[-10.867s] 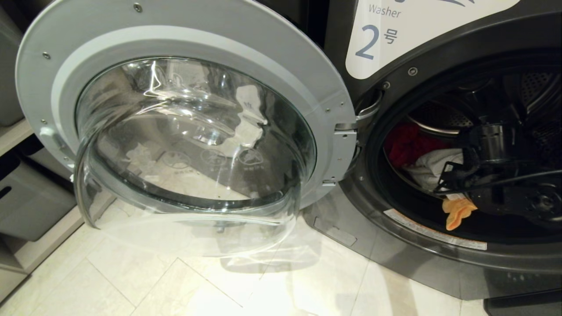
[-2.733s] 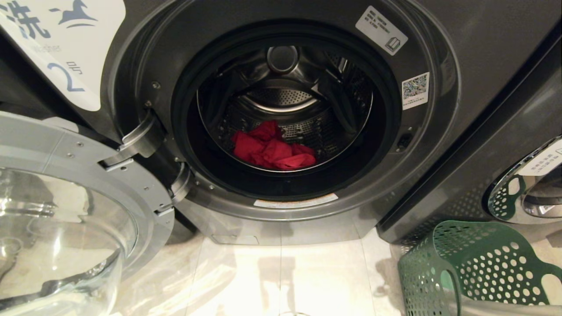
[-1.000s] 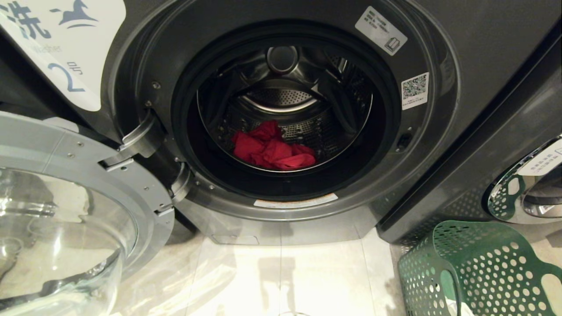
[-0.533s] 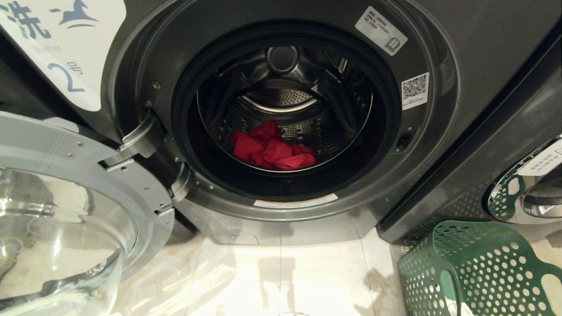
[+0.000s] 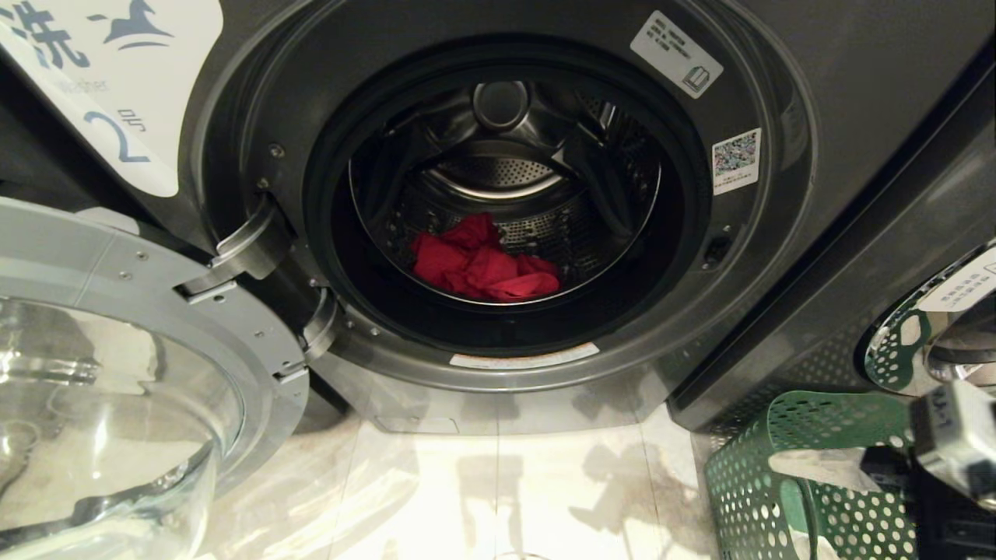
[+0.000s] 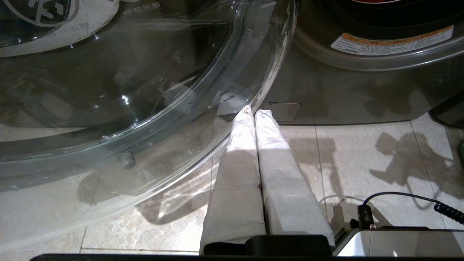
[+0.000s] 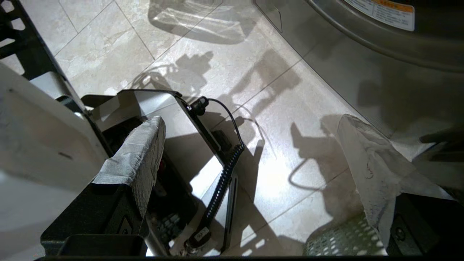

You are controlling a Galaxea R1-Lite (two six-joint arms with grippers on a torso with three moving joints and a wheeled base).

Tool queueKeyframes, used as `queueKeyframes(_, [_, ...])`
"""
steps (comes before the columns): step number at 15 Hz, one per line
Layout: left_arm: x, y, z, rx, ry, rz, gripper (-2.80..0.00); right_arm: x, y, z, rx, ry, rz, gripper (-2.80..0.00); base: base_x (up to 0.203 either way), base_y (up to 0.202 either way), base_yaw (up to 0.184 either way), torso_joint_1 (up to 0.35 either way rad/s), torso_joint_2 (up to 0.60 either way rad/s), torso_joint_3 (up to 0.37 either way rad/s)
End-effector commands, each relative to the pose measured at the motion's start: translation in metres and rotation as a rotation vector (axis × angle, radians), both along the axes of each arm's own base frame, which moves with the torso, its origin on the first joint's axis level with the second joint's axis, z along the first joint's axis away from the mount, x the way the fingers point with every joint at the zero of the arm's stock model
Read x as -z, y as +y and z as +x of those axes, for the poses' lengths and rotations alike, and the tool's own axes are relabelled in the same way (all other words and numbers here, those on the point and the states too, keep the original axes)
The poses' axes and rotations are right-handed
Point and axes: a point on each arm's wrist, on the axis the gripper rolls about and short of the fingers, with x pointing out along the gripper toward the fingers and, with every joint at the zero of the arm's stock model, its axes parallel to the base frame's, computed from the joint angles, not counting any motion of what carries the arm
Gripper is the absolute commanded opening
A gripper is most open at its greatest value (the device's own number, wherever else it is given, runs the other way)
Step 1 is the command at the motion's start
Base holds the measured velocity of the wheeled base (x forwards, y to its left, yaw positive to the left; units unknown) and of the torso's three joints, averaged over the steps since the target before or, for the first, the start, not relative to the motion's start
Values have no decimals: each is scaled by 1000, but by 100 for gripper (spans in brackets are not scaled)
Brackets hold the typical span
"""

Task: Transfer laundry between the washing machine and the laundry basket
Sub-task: Pick a cloth and place it into the basket

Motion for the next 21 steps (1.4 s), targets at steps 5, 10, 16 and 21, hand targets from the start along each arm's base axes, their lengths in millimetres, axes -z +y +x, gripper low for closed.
queueKeyframes(5, [0,0,0,-1,-1,0,-280,40,67,53,15,44,-78,0,0,0,0,0,0,0])
queueKeyframes(10, [0,0,0,-1,-1,0,-280,35,122,105,289,20,10,0,0,0,0,0,0,0])
queueKeyframes(16, [0,0,0,-1,-1,0,-280,38,199,152,447,-16,54,0,0,0,0,0,0,0])
queueKeyframes(21, [0,0,0,1,-1,0,-280,50,235,190,651,-85,56,0,0,0,0,0,0,0])
